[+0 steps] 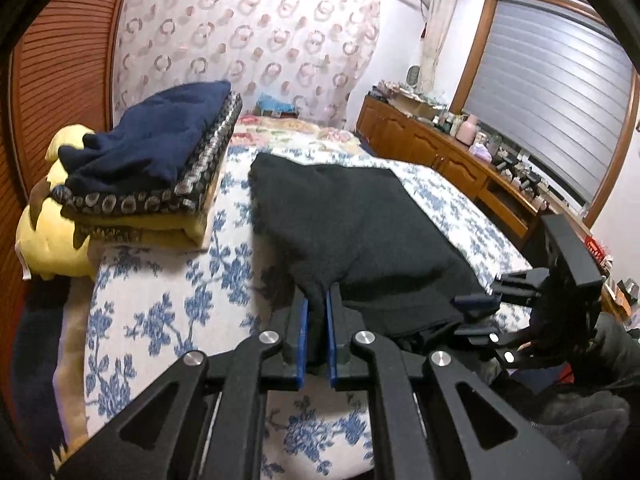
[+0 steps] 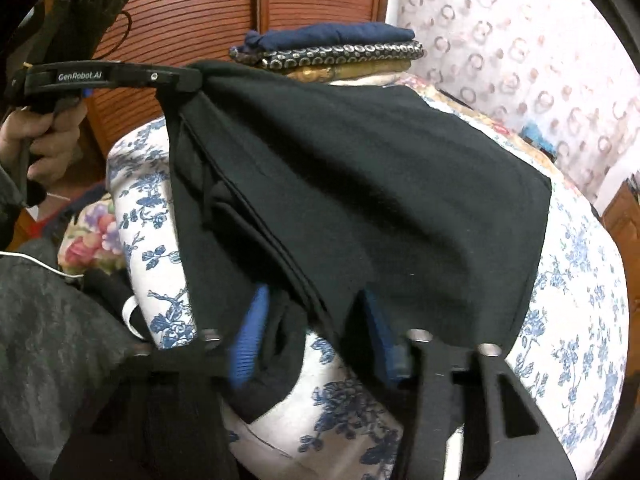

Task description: Fold small clothes

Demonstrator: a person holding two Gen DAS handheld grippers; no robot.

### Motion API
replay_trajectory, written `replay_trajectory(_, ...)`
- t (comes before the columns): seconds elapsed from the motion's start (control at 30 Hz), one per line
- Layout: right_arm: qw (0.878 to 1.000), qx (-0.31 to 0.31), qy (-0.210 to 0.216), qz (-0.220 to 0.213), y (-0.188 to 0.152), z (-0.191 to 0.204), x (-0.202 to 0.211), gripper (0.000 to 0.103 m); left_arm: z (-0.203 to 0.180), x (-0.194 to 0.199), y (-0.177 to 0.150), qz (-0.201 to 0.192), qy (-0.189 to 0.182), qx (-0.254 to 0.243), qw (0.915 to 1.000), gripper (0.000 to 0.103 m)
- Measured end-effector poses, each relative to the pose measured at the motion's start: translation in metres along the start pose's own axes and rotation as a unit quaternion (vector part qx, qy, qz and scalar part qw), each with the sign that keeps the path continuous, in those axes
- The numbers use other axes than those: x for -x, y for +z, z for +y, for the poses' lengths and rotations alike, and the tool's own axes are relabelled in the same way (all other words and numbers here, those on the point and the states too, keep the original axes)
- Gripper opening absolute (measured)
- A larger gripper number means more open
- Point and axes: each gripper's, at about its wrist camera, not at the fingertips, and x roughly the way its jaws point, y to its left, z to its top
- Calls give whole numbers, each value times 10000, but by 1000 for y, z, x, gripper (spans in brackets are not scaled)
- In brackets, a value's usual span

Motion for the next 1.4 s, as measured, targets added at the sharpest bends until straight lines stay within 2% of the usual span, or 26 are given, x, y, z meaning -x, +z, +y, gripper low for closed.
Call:
replay_trajectory(0.03,10000,18,-56,-21,0,-3,1,13,-1,-1,4,-35,-41,12,10000,5)
replay_trajectory(0.07,10000,7,-50,-23,0,-5,2,11,-4,-1,7,-55,-55,13,10000,5)
replay_trajectory(0.2,9998,18,-22,-187,6,-12,11,10,-14,-4,30,-264,-94,-69,9996,5)
replay_trajectory(0.3,9984,14,-230,-509,21,-26,33,9,-19,-4,57,-502,-165,-114,9985,5)
replay_trajectory(0.47,9956,-6,-513,-780,67,-80,56,9,-16,-37,115,-658,-165,-54,9977,5)
replay_trajectory(0.63,9959,-112,-683,-588,118,-150,30,9,3,-99,165,-448,52,90,9989,5)
replay_trajectory(0.77,9962,-342,-707,-367,139,-199,-11,9,16,-146,184,-189,280,122,9994,5)
replay_trajectory(0.93,9961,-506,-670,-285,153,-230,-49,11,25,-175,191,-1,401,199,9990,7)
replay_trajectory(1.0,9941,-692,-770,-320,155,-239,-57,14,29,-177,189,13,354,191,9992,16)
replay_trajectory(1.03,9921,-806,-897,-343,157,-243,-59,21,29,-176,188,-11,340,144,9993,25)
replay_trajectory(1.07,9895,-934,-1042,-373,156,-247,-58,31,27,-172,186,-47,354,79,9993,37)
replay_trajectory(1.13,9868,-1115,-1098,-425,154,-252,-52,42,24,-166,181,-79,367,13,9993,39)
replay_trajectory(1.2,9835,-1274,-1179,-510,145,-253,-39,42,20,-159,172,-34,308,-97,9995,43)
replay_trajectory(1.3,9827,-1395,-1029,-646,132,-242,-21,46,17,-154,155,101,294,-181,9994,54)
replay_trajectory(1.4,9845,-1426,-812,-620,120,-226,-13,48,14,-160,139,333,397,-334,9981,56)
